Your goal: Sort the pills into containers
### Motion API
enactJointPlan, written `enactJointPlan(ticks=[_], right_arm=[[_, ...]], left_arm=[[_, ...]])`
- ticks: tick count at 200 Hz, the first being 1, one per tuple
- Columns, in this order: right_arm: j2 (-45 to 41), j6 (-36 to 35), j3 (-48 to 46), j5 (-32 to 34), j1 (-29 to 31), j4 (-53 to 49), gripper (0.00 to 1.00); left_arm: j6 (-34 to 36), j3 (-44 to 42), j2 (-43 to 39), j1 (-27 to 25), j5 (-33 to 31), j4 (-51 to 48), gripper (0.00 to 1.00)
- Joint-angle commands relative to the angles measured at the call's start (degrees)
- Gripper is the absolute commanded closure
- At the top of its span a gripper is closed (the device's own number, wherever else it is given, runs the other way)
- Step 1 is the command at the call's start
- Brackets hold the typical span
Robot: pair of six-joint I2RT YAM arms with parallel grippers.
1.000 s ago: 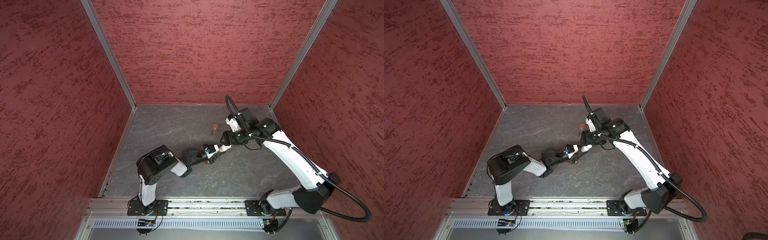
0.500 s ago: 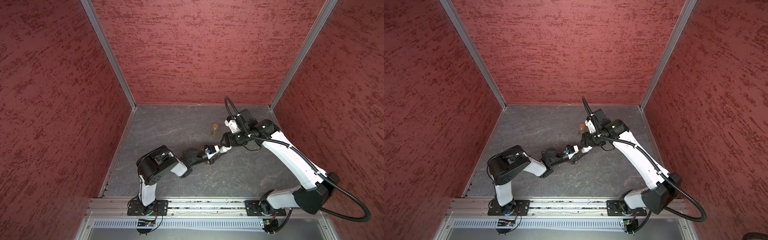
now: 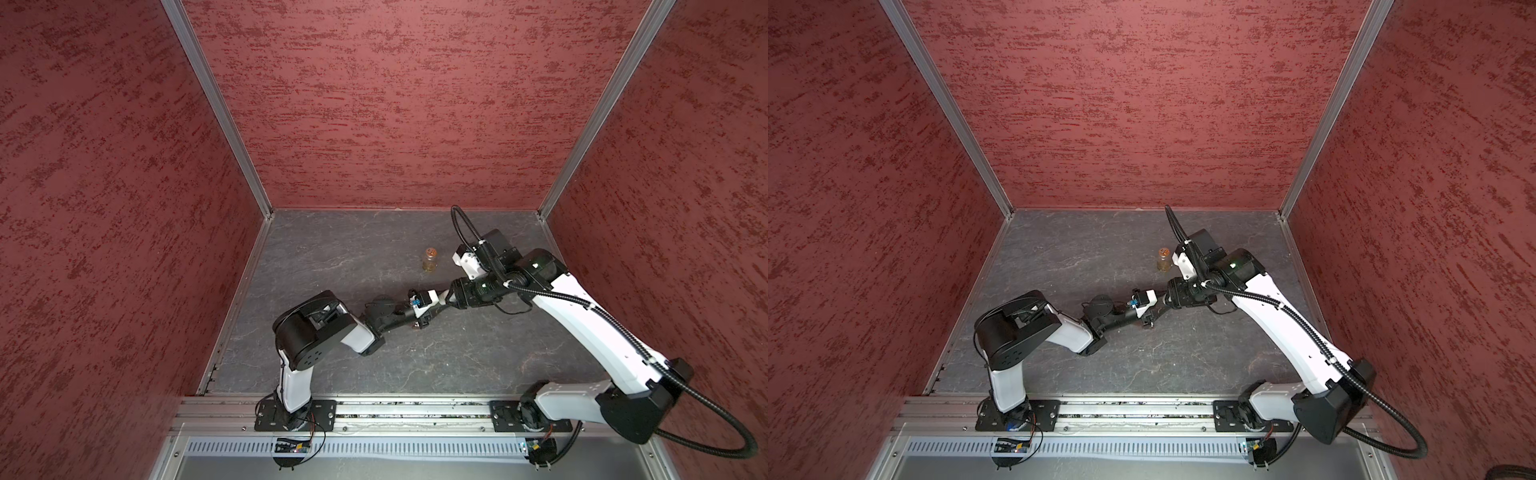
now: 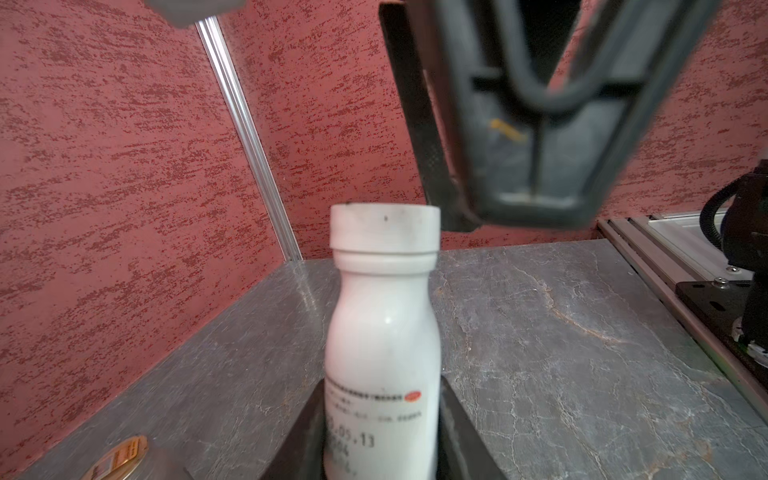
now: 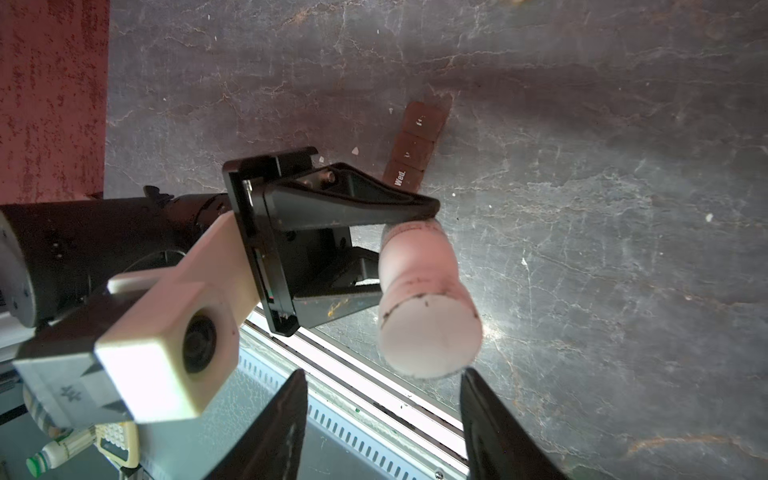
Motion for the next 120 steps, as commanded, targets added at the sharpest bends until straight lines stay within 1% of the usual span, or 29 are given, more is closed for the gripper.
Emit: enactJointPlan(ticks=[1, 13, 30, 62, 90, 103, 120], right_arm=[[-0.40, -0.28, 3.61, 5.06, 0.30, -1.80, 0.36], [0.62, -0.91, 5.15, 7.12, 0.30, -2.39, 0.35], [2.34, -1.79, 6.37, 8.32, 0.30, -2.96, 0.36], [4.60, -2.52, 6.72, 7.78, 0.30, -2.49, 0.39], [5.41, -2.50, 6.68, 8.60, 0.23, -2.54, 0.40], [5.79, -2.52, 6.86, 8.55, 0.21, -2.48, 0.42], [6.32, -2.52, 7.10, 8.55, 0.21, -2.40, 0.47]], left_arm=[[-0.39, 0.42, 0.05, 0.26, -0.54, 0.79, 1.00], [-0.38, 0.35, 0.04, 0.22, -0.56, 0.79, 1.00], [-0.32, 0.36, -0.07, 0.22, -0.45, 0.79, 1.00], [-0.21, 0.09, -0.20, 0.12, -0.55, 0.79, 1.00], [-0.12, 0.13, -0.25, 0.14, -0.54, 0.79, 1.00], [-0.12, 0.21, -0.21, 0.20, -0.45, 0.79, 1.00], [-0.07, 0.10, -0.22, 0.17, -0.45, 0.79, 1.00]])
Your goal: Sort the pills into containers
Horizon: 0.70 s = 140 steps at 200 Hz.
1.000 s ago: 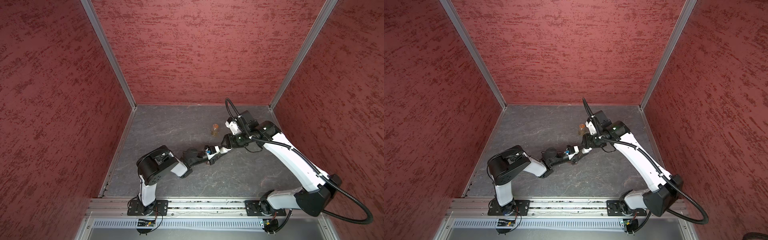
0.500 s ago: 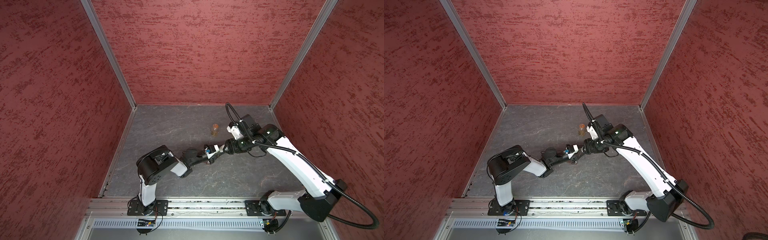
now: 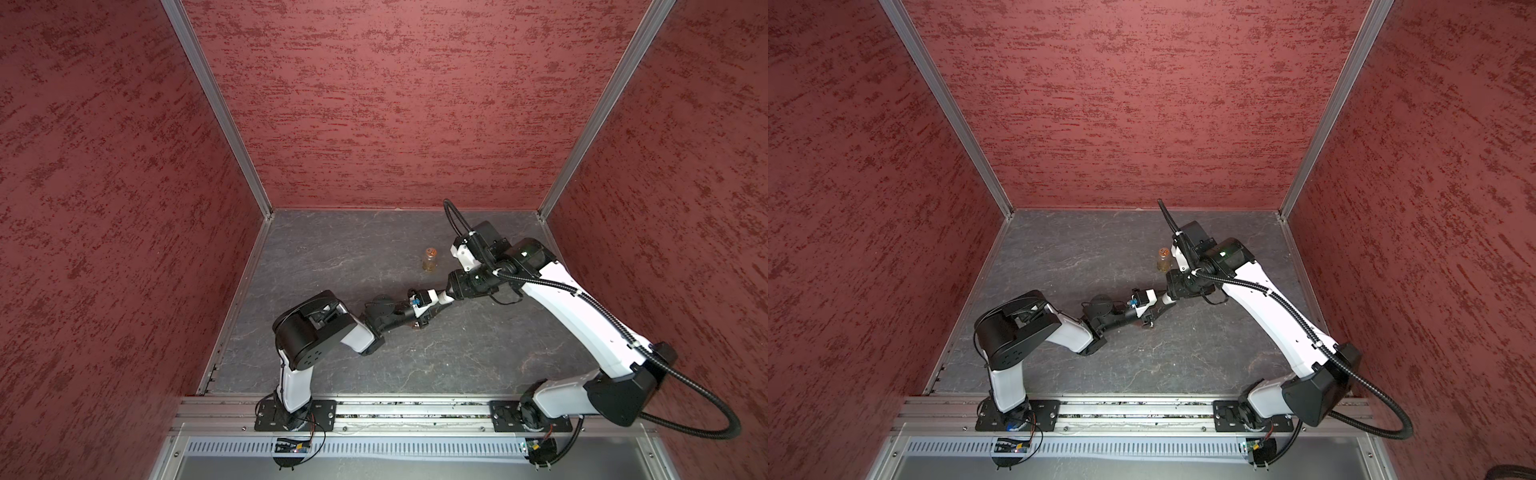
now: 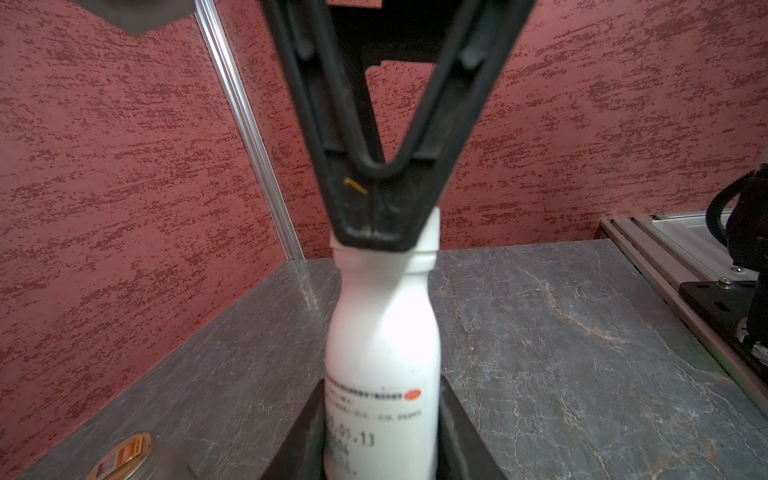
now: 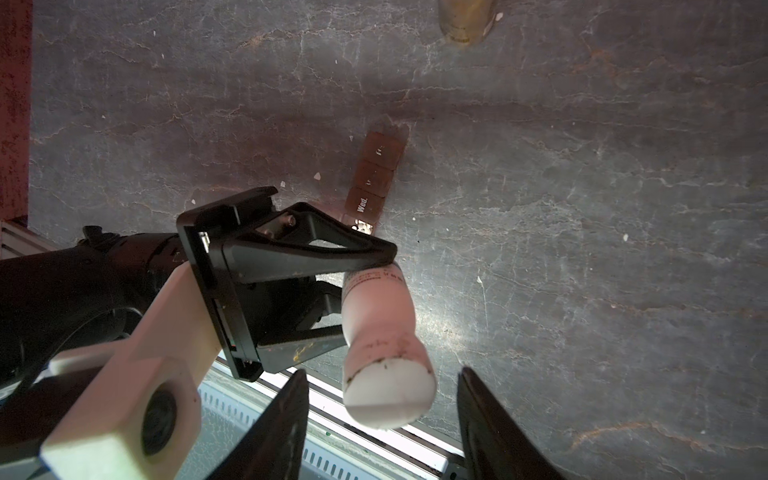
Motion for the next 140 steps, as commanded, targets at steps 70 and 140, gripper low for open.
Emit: enactJointPlan(ticks=[70, 140], right_arm=[[1.39, -0.75, 1.12, 1.07, 0.05, -0.50, 0.60], [-0.08, 2.60, 1.18, -0.85, -0.12, 0.55, 0.71]], left_arm=[[0.11, -0.11, -0.47, 0.07, -0.51, 0.79, 1.00], [0.54, -0.61, -0.92, -0.30, -1.55, 0.79, 1.00]])
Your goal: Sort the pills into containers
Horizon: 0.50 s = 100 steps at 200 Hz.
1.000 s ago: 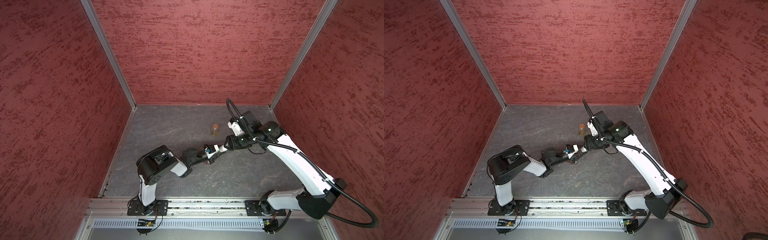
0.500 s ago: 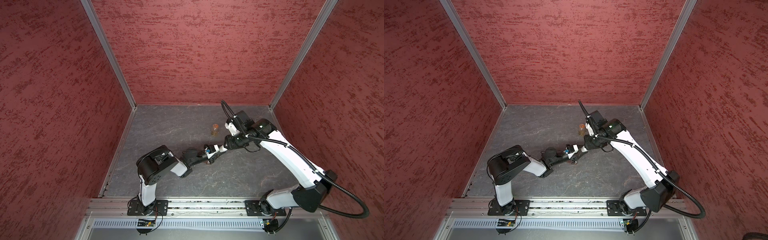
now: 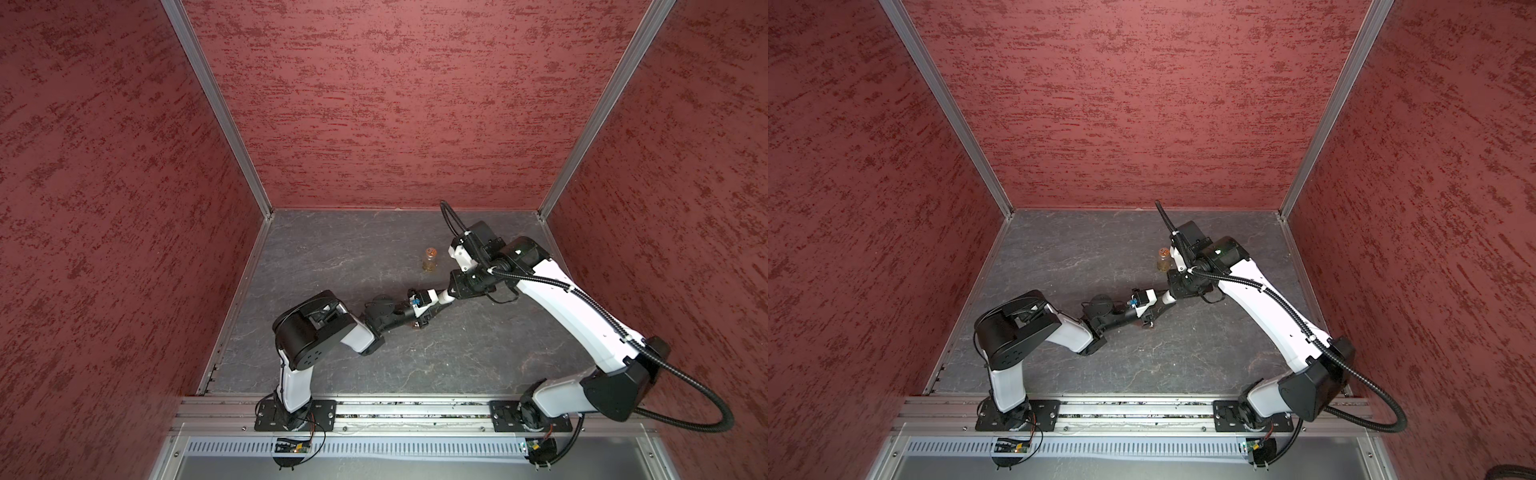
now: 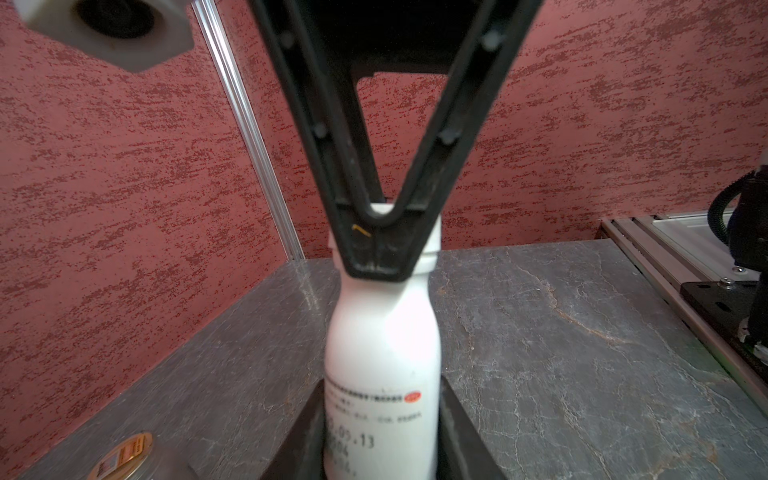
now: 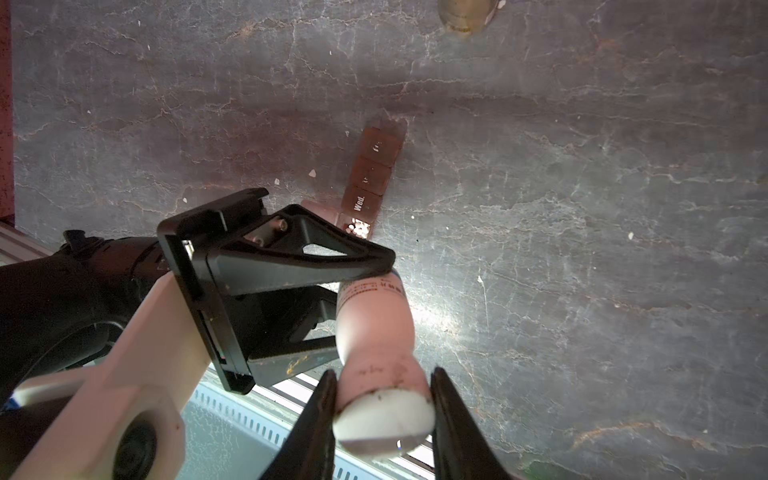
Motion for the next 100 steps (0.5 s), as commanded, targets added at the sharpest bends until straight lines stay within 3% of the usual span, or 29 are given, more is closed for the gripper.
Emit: enactJointPlan(ticks=[1, 67, 100], right_arm=[[-1.58, 2.07, 1.22, -0.66, -0.09, 0.45, 0.71], [-3.89, 17.70, 1.18, 3.95, -0.09, -1.40, 0.78], [-5.16, 20.37, 0.96, 6.11, -0.07, -1.55, 0.80]], left_arm=[[0.63, -0.61, -0.91, -0.32, -1.55, 0.79, 1.00], [7.10, -0.96, -2.32, -4.85, -10.60, 0.79, 1.00], [7.77, -0.74, -2.41, -5.94, -12.29, 0.78, 1.00]])
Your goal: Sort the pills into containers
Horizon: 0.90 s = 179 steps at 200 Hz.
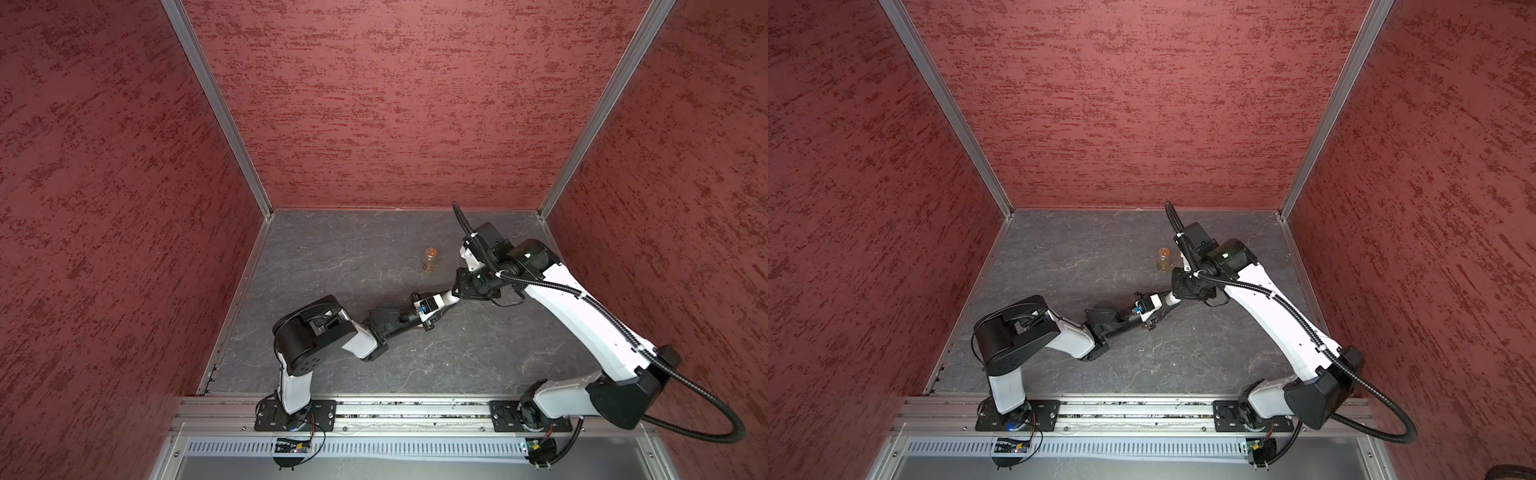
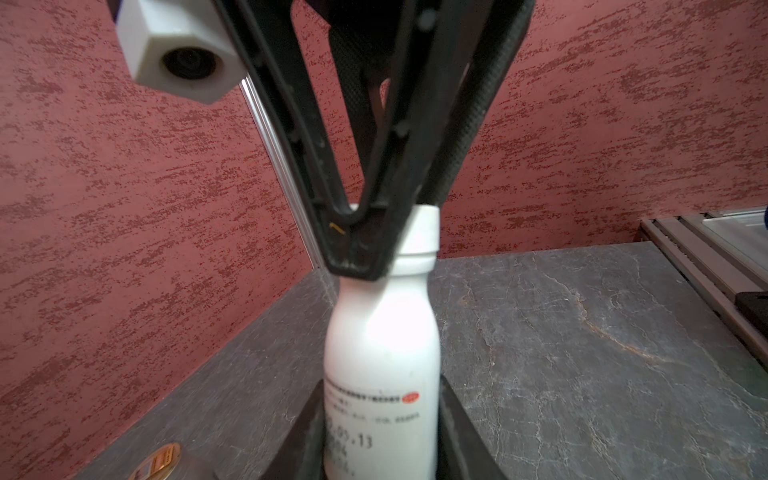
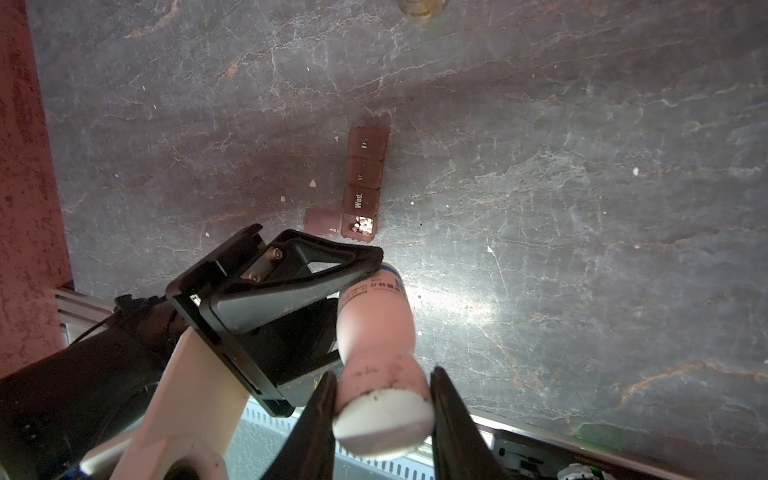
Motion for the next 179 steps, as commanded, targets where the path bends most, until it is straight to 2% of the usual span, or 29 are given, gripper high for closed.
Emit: enactJointPlan(ticks=[1, 36, 57, 80, 109, 141, 179], right_arm=[[-1.92, 5.99, 0.98, 4.88, -0.17, 0.42, 0.80], [-2.64, 5.34, 0.05, 4.85, -0.18, 0.27, 0.80], [-2.77, 4.38, -0.19, 4.69, -0.18, 0.04, 0.80], [-2.73, 3.41, -0.43, 4.42, -0.19, 0.08, 0.81], [-2.90, 2.35, -0.67, 4.76, -0.18, 0.05, 0.81], [-2.75, 1.22, -0.71, 5.36, -0.18, -0.05, 0.81], [-2.32, 0.04, -0.26, 6.03, -0.23, 0.03, 0.81]], left_arm=[[2.63, -0.48, -1.05, -0.93, -2.69, 0.24, 1.00], [2.41, -0.36, -0.80, -1.69, -3.98, 0.24, 0.99], [1.94, -0.16, -0.66, -2.05, -4.27, 0.24, 0.81], [2.01, -0.11, -0.68, -2.52, -4.64, 0.24, 0.47], [2.01, -0.50, -1.19, -2.84, -5.44, 0.24, 0.29], [1.82, -1.28, -2.11, -3.28, -6.31, 0.24, 0.18], [1.55, -2.37, -3.49, -3.85, -7.65, 0.15, 0.14]])
